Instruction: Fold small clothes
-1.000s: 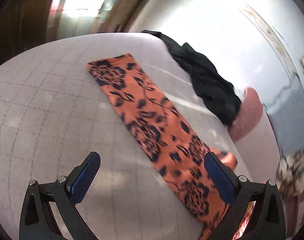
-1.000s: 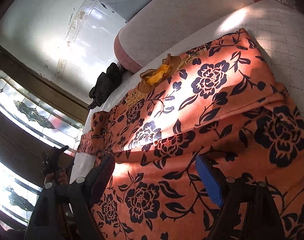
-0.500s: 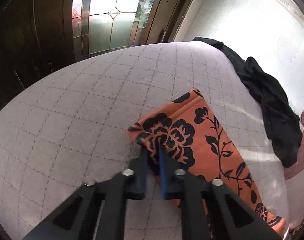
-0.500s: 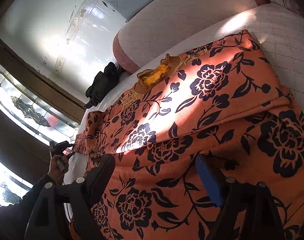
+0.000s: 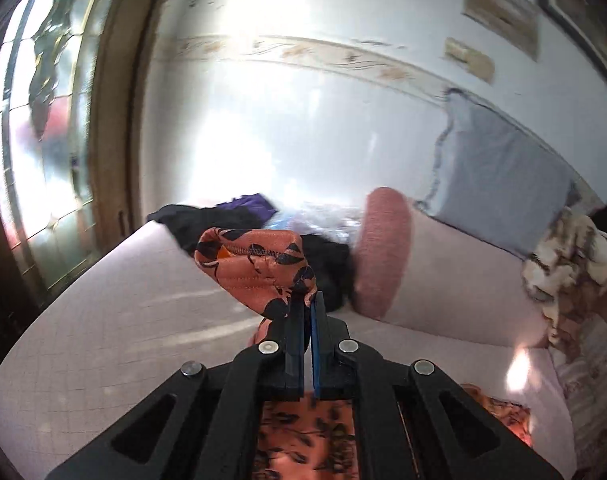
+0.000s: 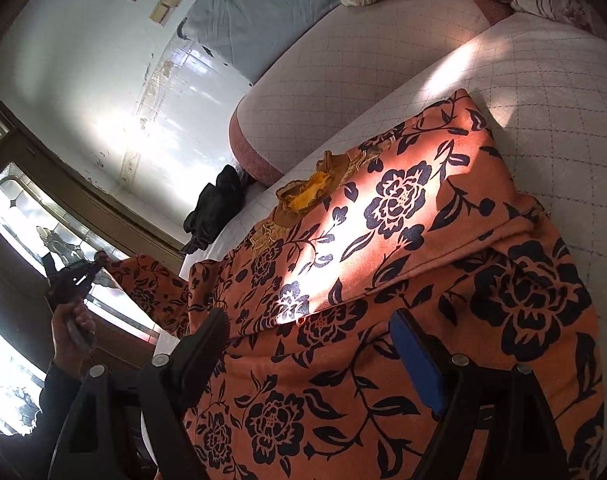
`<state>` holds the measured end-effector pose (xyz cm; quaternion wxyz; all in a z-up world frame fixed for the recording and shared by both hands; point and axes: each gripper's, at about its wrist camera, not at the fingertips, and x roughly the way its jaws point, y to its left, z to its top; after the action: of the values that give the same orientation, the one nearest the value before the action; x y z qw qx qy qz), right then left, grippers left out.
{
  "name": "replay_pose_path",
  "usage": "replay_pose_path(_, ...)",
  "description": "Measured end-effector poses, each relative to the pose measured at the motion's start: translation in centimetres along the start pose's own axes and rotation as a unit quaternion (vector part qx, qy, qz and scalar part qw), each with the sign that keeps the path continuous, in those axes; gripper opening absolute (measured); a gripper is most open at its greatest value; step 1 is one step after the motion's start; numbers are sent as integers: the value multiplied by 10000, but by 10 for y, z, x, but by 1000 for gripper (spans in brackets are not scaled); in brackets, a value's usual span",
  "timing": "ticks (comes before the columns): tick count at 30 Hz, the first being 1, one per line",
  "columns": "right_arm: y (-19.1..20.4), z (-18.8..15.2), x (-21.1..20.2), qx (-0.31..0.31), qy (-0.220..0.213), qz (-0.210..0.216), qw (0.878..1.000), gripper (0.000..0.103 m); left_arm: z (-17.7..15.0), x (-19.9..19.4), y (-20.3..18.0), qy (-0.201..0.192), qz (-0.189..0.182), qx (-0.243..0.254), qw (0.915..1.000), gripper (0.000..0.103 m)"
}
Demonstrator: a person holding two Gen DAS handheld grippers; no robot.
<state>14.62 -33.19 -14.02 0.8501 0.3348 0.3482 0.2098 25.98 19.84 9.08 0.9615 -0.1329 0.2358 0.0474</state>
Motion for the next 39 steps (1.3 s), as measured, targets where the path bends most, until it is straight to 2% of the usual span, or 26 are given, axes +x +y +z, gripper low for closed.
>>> replay_pose_path(2, -2, 2, -9, 72, -121, 57, 9999, 85, -7, -7, -63, 42, -555, 255, 9981, 2)
replay_pose_path(5, -8, 7, -20, 204, -291, 103, 9993, 85, -32, -4, -148, 275, -1259, 581, 9900, 2)
replay_pose_path(7, -12, 9, -25, 337, -358, 160, 9987, 85, -58, -2, -202, 502, -1558, 775, 9835, 2)
replay_pose_path(9, -14, 11, -30, 424, -415, 208, 9980, 85, -91, 13, -243, 824, -1776, 942, 9761, 2)
replay_pose_path(11, -17, 13, -34, 483, -466, 251, 9974, 85, -132, 34, -275, 1198, -1840, 1191, 9683, 3)
replay_pose_path(13, -18, 16, -37, 555, -516, 284, 9967, 85, -181, 56, -298, 1812, -1853, 1691, 9509, 17)
replay_pose_path(14, -19, 17, -38, 590, -529, 302, 9964, 85, -204, 67, -303, 2168, -1690, 1892, 9427, 24)
replay_pose_path(15, -20, 18, -38, 620, -526, 305, 9962, 85, -222, 76, -302, 2496, -1521, 2042, 9343, 35)
replay_pose_path(16, -21, 18, -39, 651, -532, 285, 9961, 85, -234, 79, -295, 2658, -1378, 2116, 9304, 35)
replay_pose_path(17, -22, 19, -39, 683, -532, 273, 9959, 86, -237, 75, -281, 2625, -1306, 2090, 9329, 35)
replay_pose_path(18, -23, 19, -39, 717, -516, 284, 9957, 86, -233, 67, -265, 2521, -1281, 2020, 9377, 38)
replay_pose_path(20, -25, 18, -38, 757, -506, 282, 9954, 86, -219, 49, -233, 2268, -1276, 1783, 9489, 55)
replay_pose_path(21, -24, 18, -37, 733, -495, 248, 9958, 86, -211, 38, -213, 2070, -1228, 1647, 9565, 67)
replay_pose_path(22, -24, 18, -36, 700, -471, 210, 9962, 86, -204, 27, -193, 1864, -1108, 1564, 9636, 73)
replay_pose_path(24, -22, 17, -34, 628, -407, 81, 9972, 86, -194, 12, -153, 1596, -793, 1512, 9723, 74)
replay_pose_path(26, -21, 20, -32, 695, -352, -90, 9969, 86, -191, 9, -113, 1520, -480, 1424, 9769, 74)
replay_pose_path(30, -16, 42, -10, 662, -106, -466, 9967, 86, -198, 25, -41, 1727, 59, 809, 9816, 74)
replay_pose_path(33, -29, 61, 17, 1074, 28, -799, 9910, 85, -205, 37, -15, 1795, 116, 349, 9831, 74)
replay_pose_path(36, -41, 69, 37, 1360, 180, -1267, 9824, 82, -215, 47, -7, 1869, -17, 179, 9822, 74)
replay_pose_path(38, -44, 72, 47, 1354, 271, -1479, 9793, 71, -220, 55, -3, 1960, -26, 134, 9805, 74)
replay_pose_path(39, -45, 74, 52, 1321, 354, -1536, 9786, 41, -223, 59, 0, 2004, -18, 87, 9797, 74)
